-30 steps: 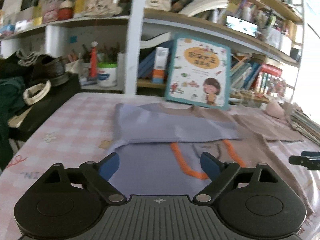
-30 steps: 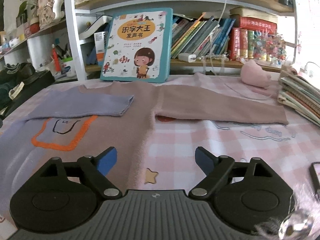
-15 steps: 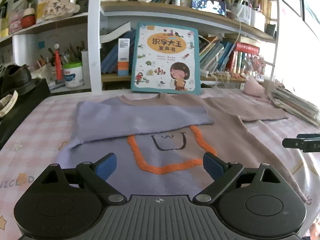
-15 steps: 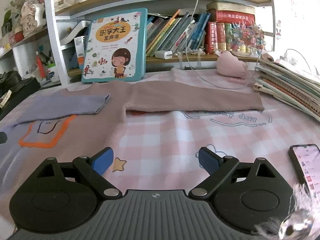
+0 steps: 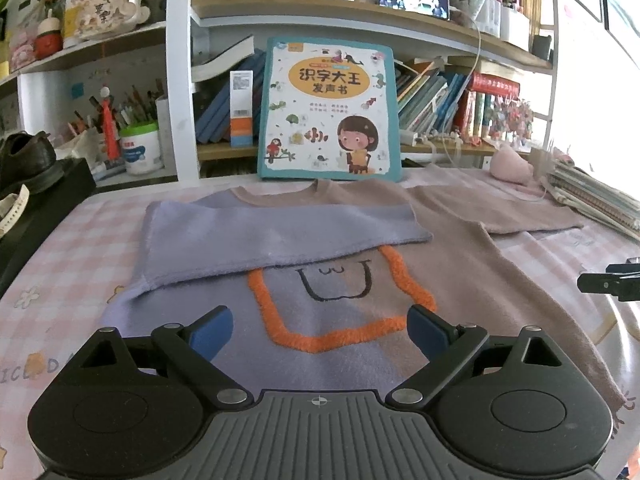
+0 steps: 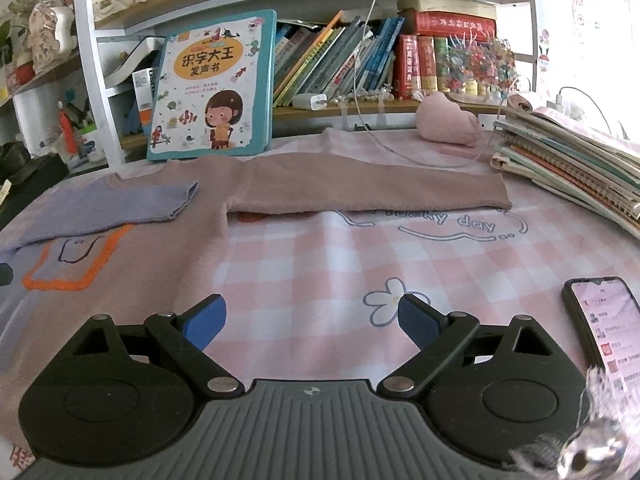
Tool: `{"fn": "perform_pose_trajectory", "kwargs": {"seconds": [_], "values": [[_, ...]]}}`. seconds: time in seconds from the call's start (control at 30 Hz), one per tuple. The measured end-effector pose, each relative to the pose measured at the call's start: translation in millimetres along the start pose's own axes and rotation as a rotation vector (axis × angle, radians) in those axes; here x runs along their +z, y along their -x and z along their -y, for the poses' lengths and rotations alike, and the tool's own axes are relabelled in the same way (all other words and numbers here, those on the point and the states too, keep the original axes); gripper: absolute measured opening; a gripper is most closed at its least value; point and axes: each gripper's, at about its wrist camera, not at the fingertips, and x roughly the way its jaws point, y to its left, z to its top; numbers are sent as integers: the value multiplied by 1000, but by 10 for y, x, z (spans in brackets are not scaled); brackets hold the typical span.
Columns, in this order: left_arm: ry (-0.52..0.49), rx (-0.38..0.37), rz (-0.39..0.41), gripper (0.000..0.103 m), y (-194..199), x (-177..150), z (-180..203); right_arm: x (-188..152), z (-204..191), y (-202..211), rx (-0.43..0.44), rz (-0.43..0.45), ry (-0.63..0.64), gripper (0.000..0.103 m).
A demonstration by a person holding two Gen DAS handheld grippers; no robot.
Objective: Fold clothes
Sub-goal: 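Open the left tool off the folded side while the right tool reaches toward the taupe sleeve, then close the right tool on the taupe sleeve cuff and lift it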
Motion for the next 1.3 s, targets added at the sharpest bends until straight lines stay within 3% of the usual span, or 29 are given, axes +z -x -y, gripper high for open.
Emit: {"fn": "perform_pose_trajectory", "kwargs": {"seconds": [0.73,1.3], "values": [[-65,-49,-14,97,-189,19,107,316,314,-231,-57,-50,19,93],[-112,-125,-19,99,-314,57,253,826,1105,-560,-197,-146,-88,91]]}}
